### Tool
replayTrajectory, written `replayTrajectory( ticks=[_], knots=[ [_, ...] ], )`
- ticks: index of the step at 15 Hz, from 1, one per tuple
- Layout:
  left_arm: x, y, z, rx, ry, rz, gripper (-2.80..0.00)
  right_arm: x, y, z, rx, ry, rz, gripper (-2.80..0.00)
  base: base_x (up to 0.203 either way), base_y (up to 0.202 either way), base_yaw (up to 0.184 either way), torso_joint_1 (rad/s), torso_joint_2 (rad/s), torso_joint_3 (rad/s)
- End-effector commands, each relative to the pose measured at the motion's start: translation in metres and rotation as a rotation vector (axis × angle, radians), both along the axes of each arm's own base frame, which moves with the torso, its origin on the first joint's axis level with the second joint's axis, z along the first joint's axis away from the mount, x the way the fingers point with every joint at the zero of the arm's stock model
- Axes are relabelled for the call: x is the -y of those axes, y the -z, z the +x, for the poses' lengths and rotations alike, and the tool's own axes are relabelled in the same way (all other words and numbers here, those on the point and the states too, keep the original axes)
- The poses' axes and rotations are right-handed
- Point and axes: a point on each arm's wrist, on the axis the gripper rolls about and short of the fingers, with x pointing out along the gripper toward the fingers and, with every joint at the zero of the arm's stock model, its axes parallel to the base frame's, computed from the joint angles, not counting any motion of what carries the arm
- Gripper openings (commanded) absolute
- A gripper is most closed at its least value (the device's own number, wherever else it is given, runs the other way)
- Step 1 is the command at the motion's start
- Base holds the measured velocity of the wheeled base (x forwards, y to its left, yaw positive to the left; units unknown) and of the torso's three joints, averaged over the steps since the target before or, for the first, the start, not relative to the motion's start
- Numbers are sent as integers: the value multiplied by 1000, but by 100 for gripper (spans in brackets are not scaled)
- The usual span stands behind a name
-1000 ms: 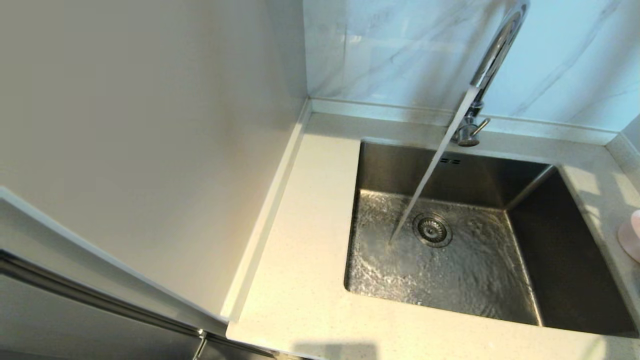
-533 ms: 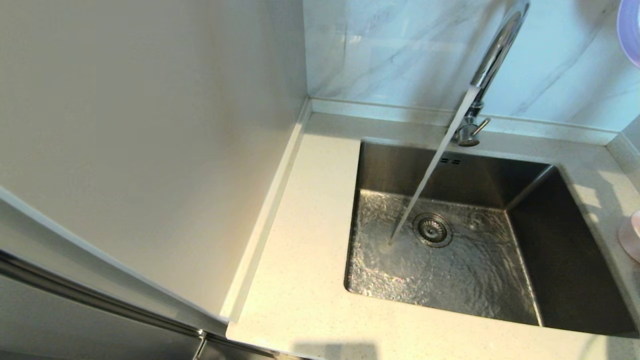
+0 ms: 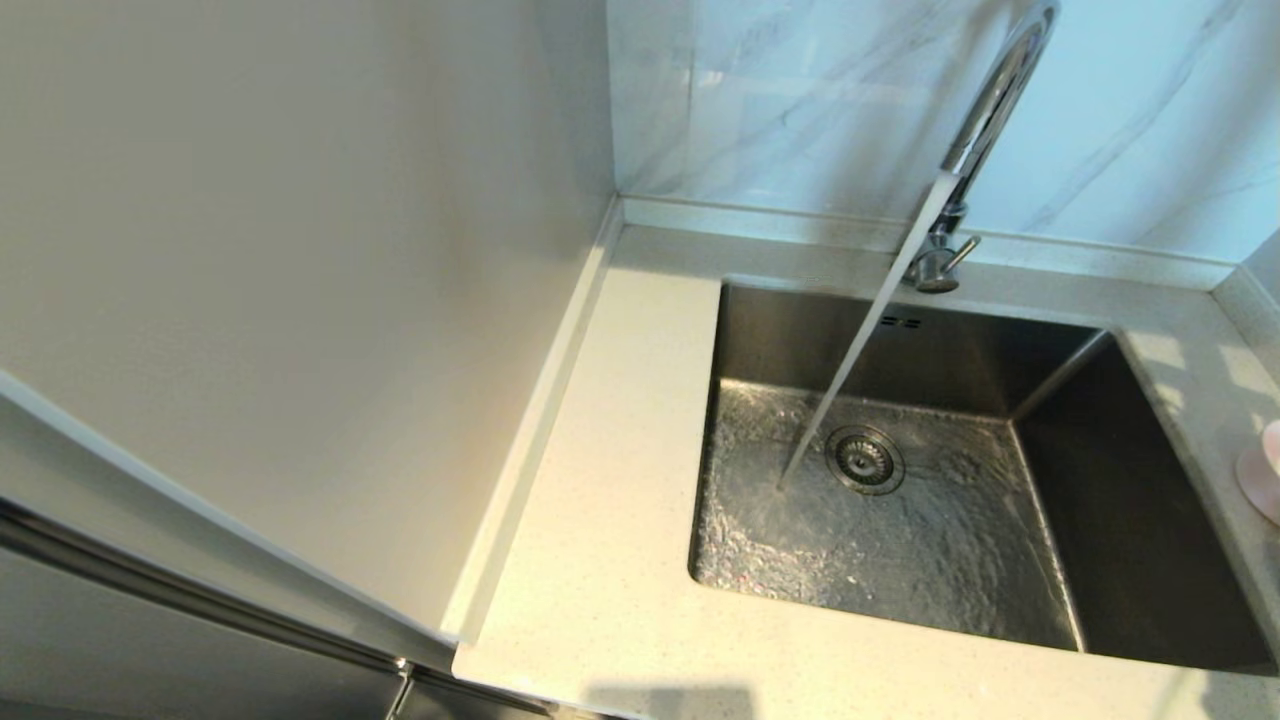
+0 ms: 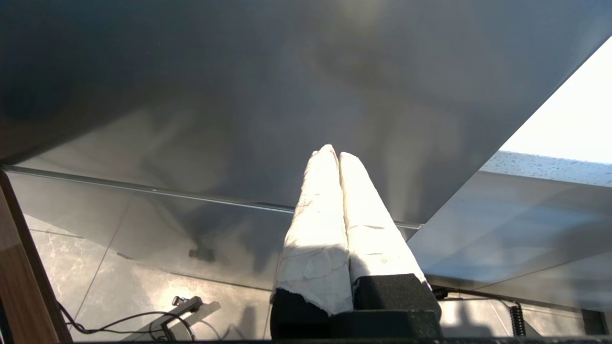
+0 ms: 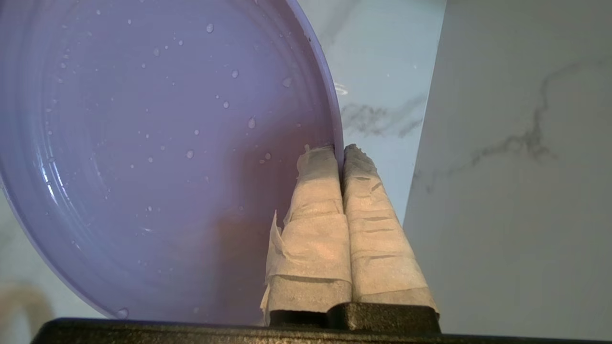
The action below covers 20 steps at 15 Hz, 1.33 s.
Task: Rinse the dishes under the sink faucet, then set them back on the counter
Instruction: Place the plate on the table
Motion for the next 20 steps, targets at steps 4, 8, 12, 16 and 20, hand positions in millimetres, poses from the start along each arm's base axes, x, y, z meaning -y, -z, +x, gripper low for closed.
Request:
replayTrajectory(
  ticks=[4,8,12,16,20],
  knots=[
    [0,0,0,0,0,0,-280,3,63,10,-254,-20,66,-280,0,0,0,0,0,0],
    [0,0,0,0,0,0,-280,4,24,12,-297,-23,83,-280,0,0,0,0,0,0],
    [0,0,0,0,1,0,-280,14,30,25,-534,-24,232,-280,0,0,0,0,0,0],
    [0,0,0,0,0,0,-280,28,28,28,-834,-12,448,-280,0,0,0,0,0,0],
    [0,0,0,0,0,0,-280,48,40,43,-1008,-29,662,-280,0,0,0,0,0,0]
  ],
)
